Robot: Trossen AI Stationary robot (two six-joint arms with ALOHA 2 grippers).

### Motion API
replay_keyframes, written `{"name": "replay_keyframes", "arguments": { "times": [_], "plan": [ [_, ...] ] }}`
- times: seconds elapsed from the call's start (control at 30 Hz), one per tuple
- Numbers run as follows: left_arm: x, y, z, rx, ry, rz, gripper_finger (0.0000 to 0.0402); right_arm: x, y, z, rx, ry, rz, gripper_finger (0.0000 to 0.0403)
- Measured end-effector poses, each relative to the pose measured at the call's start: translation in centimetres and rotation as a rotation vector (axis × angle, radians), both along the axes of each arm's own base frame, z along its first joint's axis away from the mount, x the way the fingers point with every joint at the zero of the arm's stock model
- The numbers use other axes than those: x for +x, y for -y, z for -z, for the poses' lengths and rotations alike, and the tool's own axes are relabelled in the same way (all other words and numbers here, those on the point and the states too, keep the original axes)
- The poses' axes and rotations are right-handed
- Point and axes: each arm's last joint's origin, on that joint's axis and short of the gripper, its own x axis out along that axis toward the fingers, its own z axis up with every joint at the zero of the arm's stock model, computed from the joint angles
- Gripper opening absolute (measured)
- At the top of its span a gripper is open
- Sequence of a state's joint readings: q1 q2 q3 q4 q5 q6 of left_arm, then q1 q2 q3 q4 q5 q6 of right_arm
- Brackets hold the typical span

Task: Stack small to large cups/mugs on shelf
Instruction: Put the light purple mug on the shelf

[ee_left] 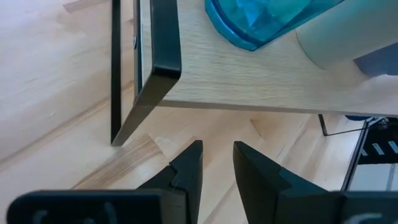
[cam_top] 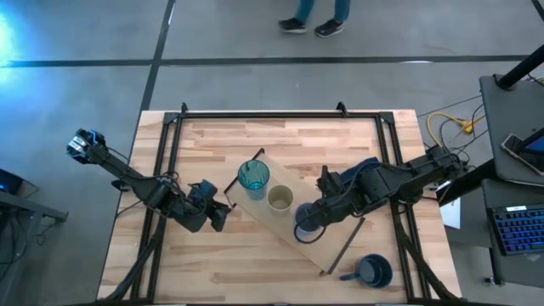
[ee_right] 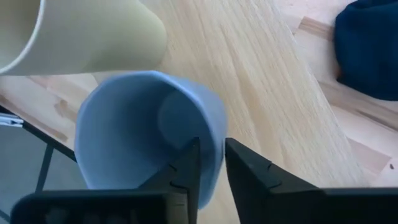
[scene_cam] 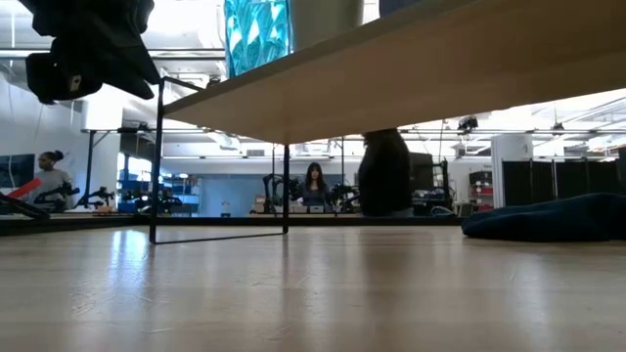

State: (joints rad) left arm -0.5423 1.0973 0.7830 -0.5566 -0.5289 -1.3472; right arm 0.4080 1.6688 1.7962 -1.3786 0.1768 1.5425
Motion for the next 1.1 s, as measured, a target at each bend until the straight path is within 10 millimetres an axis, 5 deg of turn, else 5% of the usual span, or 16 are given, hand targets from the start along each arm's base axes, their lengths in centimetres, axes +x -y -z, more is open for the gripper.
{"name": "replay_keyframes", "arguments": {
  "times": [0.43, 0.7, 0.93, 1.1],
  "plan": [
    [0.3, -0.1, -0.2, -0.019, 0.027, -0.012, 0.0075, -2.1, 0.8, -2.3, 0.001, 0.075, -0.058, 0.0101],
    [0.7, 0.3, -0.7, -0.071, 0.069, 0.037, 0.0075, -4.4, 0.6, -3.0, -0.022, 0.023, -0.116, 0.0078],
    [3.7, 2.0, -1.4, -0.115, 0.210, 0.085, 0.0068, -6.3, 0.3, -3.3, -0.070, -0.028, -0.118, 0.0017],
    [6.6, 3.6, -1.2, -0.106, 0.171, 0.081, 0.0029, -7.1, 0.7, -3.9, -0.132, 0.024, -0.134, 0.0009]
  ]
}}
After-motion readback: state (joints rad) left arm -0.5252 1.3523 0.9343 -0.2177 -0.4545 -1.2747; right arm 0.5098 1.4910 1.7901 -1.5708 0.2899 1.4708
